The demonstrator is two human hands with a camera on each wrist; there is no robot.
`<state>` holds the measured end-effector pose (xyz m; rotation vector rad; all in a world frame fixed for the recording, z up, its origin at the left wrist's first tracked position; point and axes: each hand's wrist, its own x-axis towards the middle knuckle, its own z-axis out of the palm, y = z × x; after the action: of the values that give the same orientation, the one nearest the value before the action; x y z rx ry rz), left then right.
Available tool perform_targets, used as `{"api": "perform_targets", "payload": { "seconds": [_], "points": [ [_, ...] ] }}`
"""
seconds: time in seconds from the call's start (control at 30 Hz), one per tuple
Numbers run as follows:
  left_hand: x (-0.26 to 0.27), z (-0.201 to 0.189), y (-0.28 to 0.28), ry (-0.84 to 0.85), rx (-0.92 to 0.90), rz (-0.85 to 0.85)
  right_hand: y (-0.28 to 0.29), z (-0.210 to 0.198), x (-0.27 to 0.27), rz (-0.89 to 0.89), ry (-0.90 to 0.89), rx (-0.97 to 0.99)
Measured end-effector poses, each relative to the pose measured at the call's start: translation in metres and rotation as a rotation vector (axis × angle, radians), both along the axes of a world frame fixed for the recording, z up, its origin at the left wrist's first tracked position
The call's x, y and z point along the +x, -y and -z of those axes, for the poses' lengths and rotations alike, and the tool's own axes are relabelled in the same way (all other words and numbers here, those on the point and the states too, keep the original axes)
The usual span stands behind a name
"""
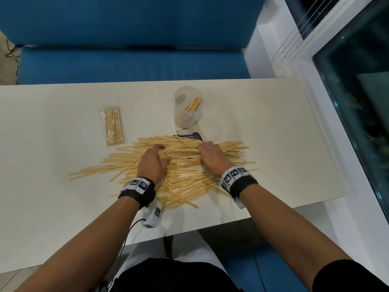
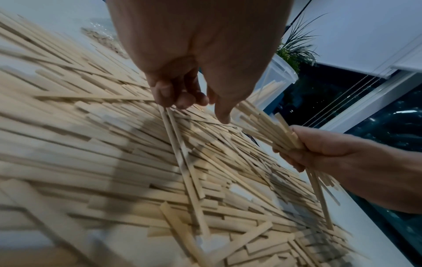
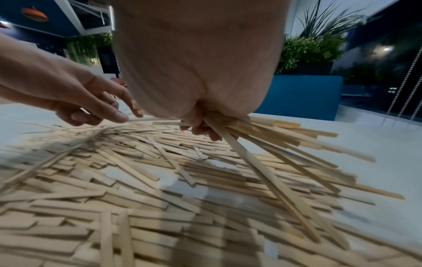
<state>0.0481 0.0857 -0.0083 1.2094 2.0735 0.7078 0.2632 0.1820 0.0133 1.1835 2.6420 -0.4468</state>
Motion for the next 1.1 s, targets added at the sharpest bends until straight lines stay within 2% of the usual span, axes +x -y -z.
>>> {"api": "perform_targets", "payload": {
  "seconds": [0.13,0.3,0.43,0.6,0.77,0.83,0.9,1.0,1.1],
  "points": [
    [0.0,0.004,-0.007,-0.047,-0.057,0.038,0.0,-0.004,0.0,0.027,-0.046,-0.025],
    [-0.003,0.003,-0.007,0.078,-0.023,-0.078,-0.004,-0.017,0.002,0.121,-0.14,-0.098],
    [0.002,-0.01,-0.009,0.332,-0.063,-0.187,0.0,-0.022,-0.009,0.2,-0.302,-0.158],
    [0.012,-0.024,-0.028,0.953,-0.249,-0.272,0.012,-0.064,-0.04,0.295,-0.682,-0.328],
    [0.017,-0.042,-0.04,1.409,-0.345,-0.243,0.022,-0.103,-0.073,0.475,-1.052,-0.293],
    [0.016,-0.045,-0.038,1.6,-0.387,-0.232,0.026,-0.105,-0.082,0.559,-1.123,-0.309],
    [0.017,-0.052,-0.038,1.693,-0.384,-0.311,0.031,-0.106,-0.086,0.587,-1.166,-0.336],
    [0.018,-0.059,-0.038,1.75,-0.319,-0.524,0.038,-0.105,-0.085,0.593,-1.195,-0.334],
    [0.02,-0.07,-0.036,1.769,-0.301,-0.614,0.044,-0.102,-0.086,0.613,-1.232,-0.31]
  ]
}}
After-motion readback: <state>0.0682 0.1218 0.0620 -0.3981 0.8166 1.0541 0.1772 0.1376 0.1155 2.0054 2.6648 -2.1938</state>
